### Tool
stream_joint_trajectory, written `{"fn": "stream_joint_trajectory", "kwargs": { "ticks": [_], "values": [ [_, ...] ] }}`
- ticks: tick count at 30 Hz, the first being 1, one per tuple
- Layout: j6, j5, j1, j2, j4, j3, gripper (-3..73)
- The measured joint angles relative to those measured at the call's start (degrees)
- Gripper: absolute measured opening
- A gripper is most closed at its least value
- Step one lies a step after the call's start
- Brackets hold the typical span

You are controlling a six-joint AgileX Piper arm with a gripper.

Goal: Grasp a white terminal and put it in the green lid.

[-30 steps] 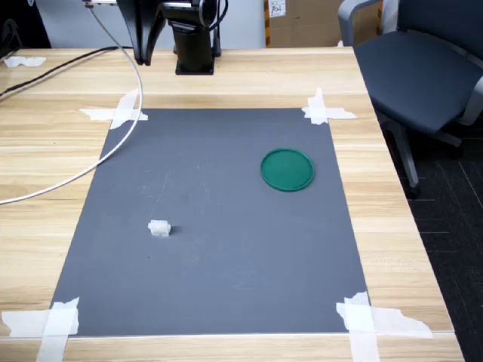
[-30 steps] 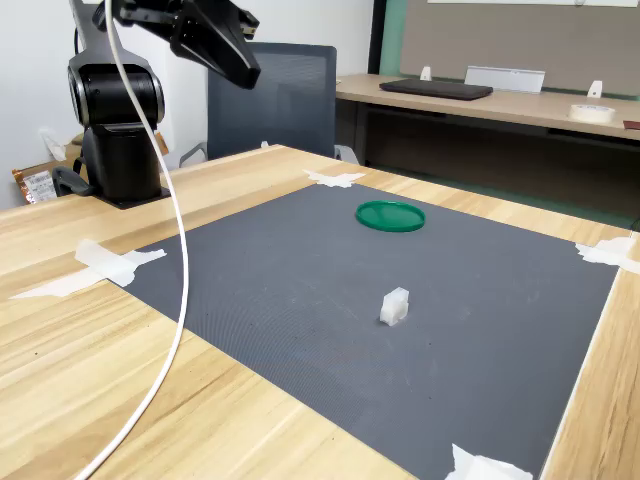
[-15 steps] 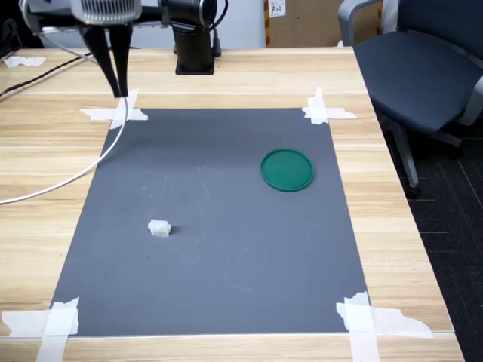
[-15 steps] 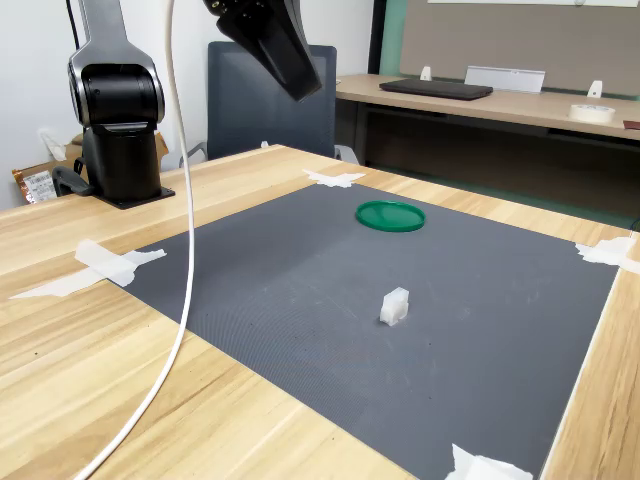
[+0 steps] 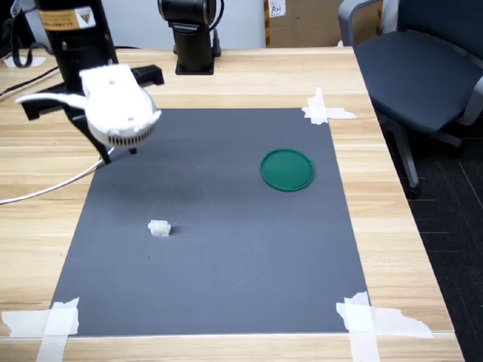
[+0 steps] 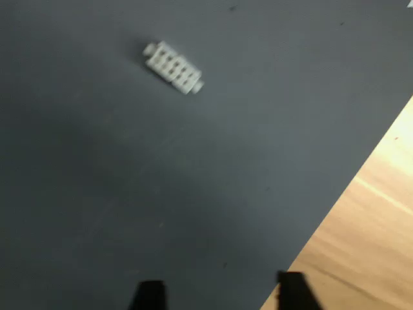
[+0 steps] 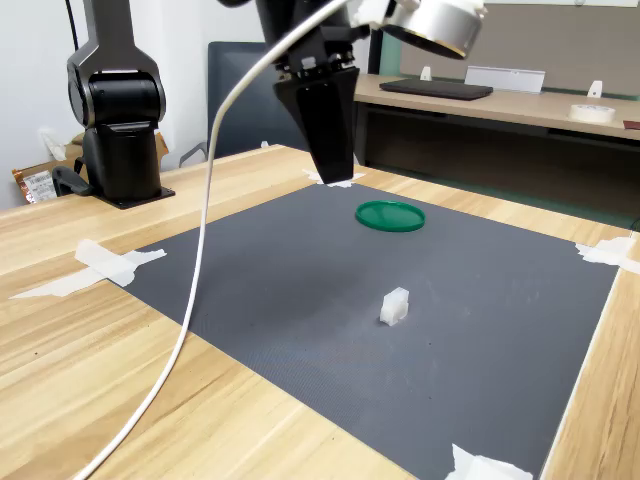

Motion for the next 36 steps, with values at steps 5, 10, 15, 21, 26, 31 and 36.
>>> {"fn": "stream_joint_trajectory", "kwargs": {
  "ticks": [5, 10, 15, 21, 26, 31, 36],
  "values": [
    [-0.58, -0.37, 2.16, 2.09, -1.00, -3.29, 46.9],
    [-10.19, 1.06, 2.31, 4.31, -0.68, -5.02, 47.3],
    [-19.16, 1.37, 2.31, 6.94, -0.68, -5.02, 47.3],
    [-21.53, -1.43, 2.31, 9.70, -0.68, -5.23, 47.3],
    [-21.81, -2.07, 2.31, 12.14, 0.75, -5.34, 47.3],
    [-21.45, -2.36, 3.48, 13.79, 1.78, -5.34, 47.3],
    [-15.71, -3.01, 5.78, 15.53, 0.28, -5.34, 47.3]
  ]
}}
